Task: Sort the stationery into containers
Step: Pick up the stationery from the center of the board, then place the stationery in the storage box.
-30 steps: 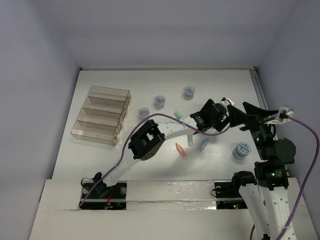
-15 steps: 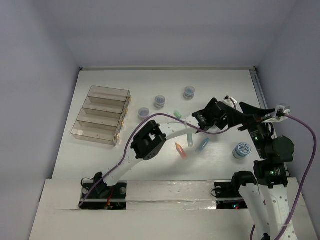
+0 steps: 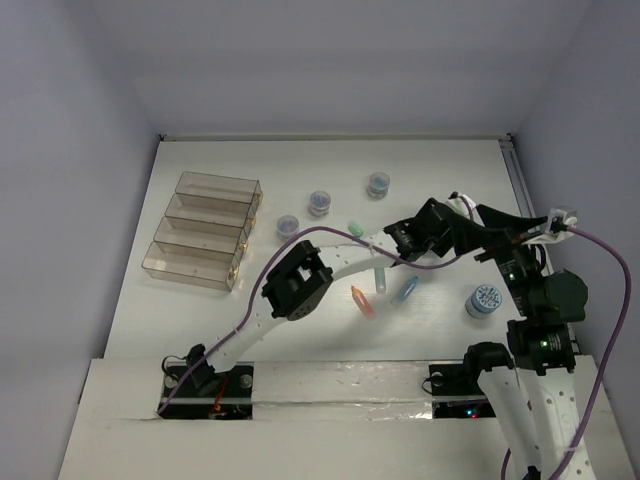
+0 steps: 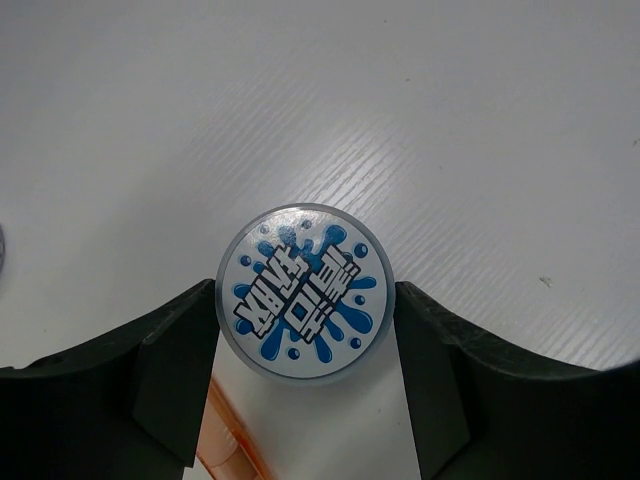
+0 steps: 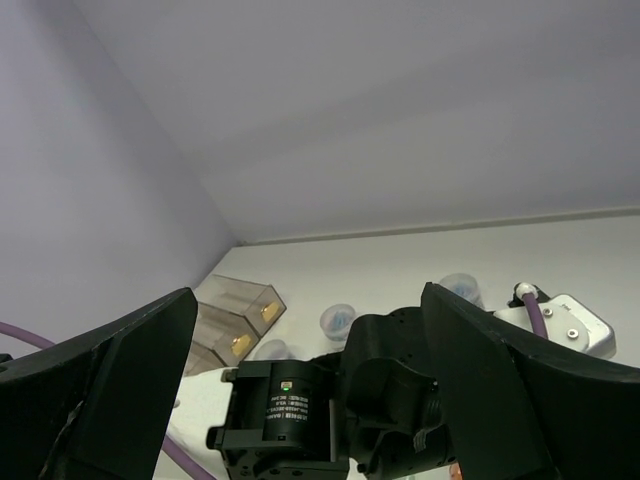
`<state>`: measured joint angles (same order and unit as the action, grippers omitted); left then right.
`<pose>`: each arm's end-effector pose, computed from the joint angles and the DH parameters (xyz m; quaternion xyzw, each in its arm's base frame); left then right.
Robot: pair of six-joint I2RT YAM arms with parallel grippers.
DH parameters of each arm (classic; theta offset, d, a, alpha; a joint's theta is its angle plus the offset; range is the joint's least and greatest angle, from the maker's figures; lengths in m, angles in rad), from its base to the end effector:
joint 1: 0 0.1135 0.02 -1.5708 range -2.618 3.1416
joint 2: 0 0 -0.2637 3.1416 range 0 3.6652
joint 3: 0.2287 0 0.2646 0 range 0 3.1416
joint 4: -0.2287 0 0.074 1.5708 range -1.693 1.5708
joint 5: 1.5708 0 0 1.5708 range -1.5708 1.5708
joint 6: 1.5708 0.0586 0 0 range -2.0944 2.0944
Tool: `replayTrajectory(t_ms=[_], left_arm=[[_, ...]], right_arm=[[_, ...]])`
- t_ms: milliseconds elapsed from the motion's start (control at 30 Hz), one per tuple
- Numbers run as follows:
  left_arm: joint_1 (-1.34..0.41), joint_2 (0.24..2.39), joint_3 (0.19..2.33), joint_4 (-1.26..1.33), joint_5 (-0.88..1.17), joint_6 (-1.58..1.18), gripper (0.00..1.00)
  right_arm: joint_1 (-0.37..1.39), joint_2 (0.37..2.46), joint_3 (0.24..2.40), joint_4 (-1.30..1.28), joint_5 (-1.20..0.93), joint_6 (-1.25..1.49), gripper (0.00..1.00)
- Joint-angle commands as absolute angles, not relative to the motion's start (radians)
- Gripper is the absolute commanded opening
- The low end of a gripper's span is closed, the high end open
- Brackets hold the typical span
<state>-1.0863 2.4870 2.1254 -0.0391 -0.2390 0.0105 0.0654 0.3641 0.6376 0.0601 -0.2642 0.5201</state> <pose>0.2973 -0.5351 0.1879 0.3753 0.7407 -0.1956 0.5218 0.1276 0.0237 0.3775 0.0250 0.5842 0.3062 0.7512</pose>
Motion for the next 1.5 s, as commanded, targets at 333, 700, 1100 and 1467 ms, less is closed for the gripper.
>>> replayTrajectory(t_ms=[333,700,1100,1467], left_arm=[[-0.953,2.131,2.048,0.124,-0.245,0.021,0.31],[-0.485,1.936,1.980,0.002,-0.125,-0.178,0.31],[-0.109,1.778,1.663,0.024,-0.284,-0.167,0.30],[0.044,1.743,1.477,0.078,-0.319,-0.135,0.30]], right_arm=[[0.061,0.051,0.611,0.025,0.097,0.497,1.00],[0.061,0.222,0.626,0.003,0.006,0.506,1.00],[0.061,0.278,0.640,-0.026,-0.066,0.515,1.00],[0.061,0.273,0.629,-0.026,-0.067,0.511,1.00]])
